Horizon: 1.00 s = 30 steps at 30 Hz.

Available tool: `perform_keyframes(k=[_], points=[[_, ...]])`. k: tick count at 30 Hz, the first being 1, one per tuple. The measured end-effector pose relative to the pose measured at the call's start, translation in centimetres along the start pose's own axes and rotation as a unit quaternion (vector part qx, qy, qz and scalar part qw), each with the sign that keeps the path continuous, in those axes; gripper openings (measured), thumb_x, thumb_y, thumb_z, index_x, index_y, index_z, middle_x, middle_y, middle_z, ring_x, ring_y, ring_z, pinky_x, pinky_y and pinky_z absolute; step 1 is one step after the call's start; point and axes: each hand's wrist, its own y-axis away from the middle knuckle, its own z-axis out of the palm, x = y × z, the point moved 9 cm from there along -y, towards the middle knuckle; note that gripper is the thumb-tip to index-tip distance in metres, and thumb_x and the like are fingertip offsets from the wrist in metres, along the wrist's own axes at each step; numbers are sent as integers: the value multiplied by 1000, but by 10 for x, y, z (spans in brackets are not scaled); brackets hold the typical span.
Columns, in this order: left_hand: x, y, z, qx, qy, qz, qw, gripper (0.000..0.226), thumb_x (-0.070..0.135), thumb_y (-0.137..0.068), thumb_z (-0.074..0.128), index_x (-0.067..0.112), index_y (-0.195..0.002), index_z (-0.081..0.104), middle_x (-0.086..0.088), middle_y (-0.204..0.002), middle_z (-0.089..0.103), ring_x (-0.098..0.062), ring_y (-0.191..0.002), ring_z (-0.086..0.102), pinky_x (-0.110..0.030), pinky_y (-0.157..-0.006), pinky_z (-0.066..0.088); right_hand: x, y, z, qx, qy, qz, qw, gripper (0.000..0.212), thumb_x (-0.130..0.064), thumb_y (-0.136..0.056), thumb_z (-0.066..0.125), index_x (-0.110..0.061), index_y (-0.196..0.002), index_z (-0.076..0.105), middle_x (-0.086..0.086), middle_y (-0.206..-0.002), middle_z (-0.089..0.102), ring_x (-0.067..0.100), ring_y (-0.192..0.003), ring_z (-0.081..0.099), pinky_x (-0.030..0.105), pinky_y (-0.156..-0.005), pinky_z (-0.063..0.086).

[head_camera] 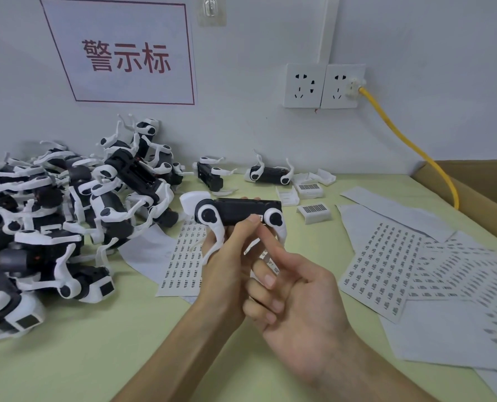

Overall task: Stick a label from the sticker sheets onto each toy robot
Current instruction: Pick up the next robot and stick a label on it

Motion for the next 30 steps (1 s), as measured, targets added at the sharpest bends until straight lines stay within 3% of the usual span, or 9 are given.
perform_keyframes(k=[4, 7, 12, 15, 17, 19, 22, 25, 30], points=[[-4, -1, 1, -10, -4, -17, 1000, 88, 56, -65, 79, -1, -126, 52, -10, -57, 60, -25, -27, 46, -24, -35, 43, 0, 0, -1, 2, -4, 1, 1000, 41, -21, -88, 53, -22, -123, 75, 0, -59, 38, 12, -43, 27, 25, -42, 22], [-5, -1, 0, -9, -3, -19, 1000, 84, 56, -66, 77, 1, -125, 53, -10, -59, 62, -24, -28, 46, -24, -36, 43, 0, 0, -1, 5, -3, 2, 1000, 41, -21, -89, 52, -22, -122, 75, 0, -59, 38, 12, -43, 27, 25, -43, 21], [2, -2, -4, 19, 12, 20, 1000, 53, 46, -75, 83, 14, -104, 52, -7, -90, 79, -19, -46, 61, -27, -43, 51, -1, 2, 1, 11, 2, 0, 1000, 41, -21, -87, 53, -21, -121, 75, 0, -59, 37, 12, -43, 26, 25, -44, 20], [1, -5, -12, 50, 13, 43, 998, 32, 40, -80, 80, 17, -91, 61, -14, -105, 78, -14, -58, 68, -32, -63, 55, -1, 3, 2, 19, 3, -6, 1000, 42, -20, -83, 56, -20, -120, 76, 0, -58, 36, 12, -42, 26, 25, -44, 19], [1, -6, -12, 56, 4, 51, 997, 21, 40, -84, 78, 27, -69, 70, -11, -101, 80, -14, -65, 72, -36, -73, 54, -2, 4, 2, 25, 8, -16, 1000, 44, -20, -81, 56, -21, -120, 76, 1, -58, 35, 12, -42, 25, 25, -44, 18], [0, -7, -13, 63, 2, 53, 997, 32, 39, -88, 76, 31, -57, 72, -5, -94, 81, -16, -80, 77, -38, -82, 56, -2, 5, 2, 27, 26, -27, 999, 45, -21, -78, 57, -20, -119, 77, 1, -56, 34, 12, -42, 24, 25, -42, 19], [5, -10, -17, 84, 19, 77, 993, 25, 37, -90, 74, 21, -70, 71, 2, -80, 77, -18, -84, 76, -38, -83, 57, -7, 6, 1, 38, 70, -54, 995, 45, -23, -72, 60, -11, -110, 79, 2, -52, 32, 12, -41, 22, 23, -39, 20], [14, -13, -21, 93, 17, 110, 989, 25, 30, -95, 69, 12, -81, 62, 8, -62, 66, -10, -65, 68, -25, -69, 54, -21, 8, -5, 71, 117, -104, 985, 38, -26, -66, 62, -3, -90, 79, 2, -50, 31, 12, -40, 20, 23, -37, 20], [15, -12, -10, 47, 2, 103, 994, 20, 24, -98, 64, 6, -90, 65, 0, -68, 69, -11, -63, 66, -19, -60, 53, -44, 11, -16, 142, 152, -167, 964, 26, -27, -65, 59, -7, -71, 75, 1, -51, 28, 11, -40, 18, 23, -37, 19]])
